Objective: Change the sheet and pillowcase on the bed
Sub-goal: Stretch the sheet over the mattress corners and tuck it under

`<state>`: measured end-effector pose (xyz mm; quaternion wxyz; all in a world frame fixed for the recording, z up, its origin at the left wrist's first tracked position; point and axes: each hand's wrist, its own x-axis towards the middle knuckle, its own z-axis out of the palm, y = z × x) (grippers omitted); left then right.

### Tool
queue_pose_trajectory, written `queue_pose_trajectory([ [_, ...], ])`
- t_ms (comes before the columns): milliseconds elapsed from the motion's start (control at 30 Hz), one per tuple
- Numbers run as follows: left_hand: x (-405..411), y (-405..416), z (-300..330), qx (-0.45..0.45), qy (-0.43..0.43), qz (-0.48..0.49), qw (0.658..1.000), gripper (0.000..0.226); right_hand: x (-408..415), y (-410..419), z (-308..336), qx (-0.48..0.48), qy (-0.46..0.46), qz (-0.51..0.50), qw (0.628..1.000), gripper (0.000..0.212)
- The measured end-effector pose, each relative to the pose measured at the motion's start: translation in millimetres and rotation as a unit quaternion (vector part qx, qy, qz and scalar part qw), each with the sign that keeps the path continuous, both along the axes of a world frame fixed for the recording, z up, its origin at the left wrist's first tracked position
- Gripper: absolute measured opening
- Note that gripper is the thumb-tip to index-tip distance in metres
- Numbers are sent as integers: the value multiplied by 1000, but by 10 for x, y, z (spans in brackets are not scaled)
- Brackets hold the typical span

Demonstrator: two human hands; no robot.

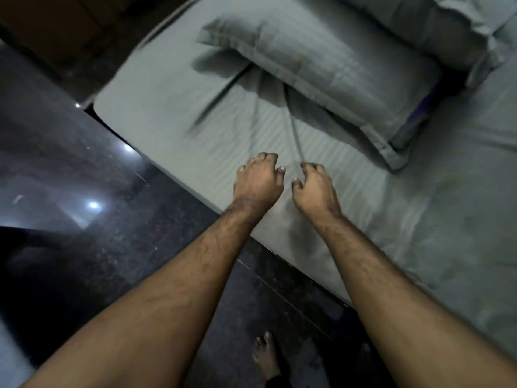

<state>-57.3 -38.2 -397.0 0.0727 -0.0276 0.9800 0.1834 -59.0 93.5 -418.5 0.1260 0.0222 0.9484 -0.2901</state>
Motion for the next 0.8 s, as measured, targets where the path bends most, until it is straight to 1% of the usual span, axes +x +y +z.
queue_pose_trajectory([
  [33,-72,-83,11,3,1,8,1000,41,-73,-87,39,-4,1,-3,1000,49],
  [67,-310,-355,-8,3,-4,14,1000,41,-307,-368,13,-8,5,-5,1000,49],
  [133,-376,-479,-51,5,-18,21,1000,41,-402,-495,-22,-3,17,12,1000,48],
  [233,-789,-952,-252,10,-54,38,998,42,-856,-976,-295,-2,-2,7,1000,47],
  [333,-1205,-1594,-449,-18,-84,53,995,43,-1319,-1589,-528,-23,-36,45,998,45],
  [400,-1514,-1984,-611,-49,-112,49,991,45,-1570,-1927,-668,-25,-47,32,998,44],
  [500,-1805,-2525,-813,-67,-147,50,986,55,-1822,-2362,-821,-13,-40,58,997,55],
  [567,-1916,-2760,-943,-84,-147,24,985,56,-1992,-2569,-906,4,-38,67,997,62],
  [633,-1928,-2903,-1020,-104,-125,-13,987,48,-2081,-2749,-965,44,-49,71,995,63],
  [733,-2122,-3086,-1039,-75,-69,-44,994,28,-2235,-3012,-939,77,-26,51,995,61],
  [800,-2340,-3283,-1037,-71,-50,-41,995,26,-2371,-3185,-893,74,15,32,997,60],
])
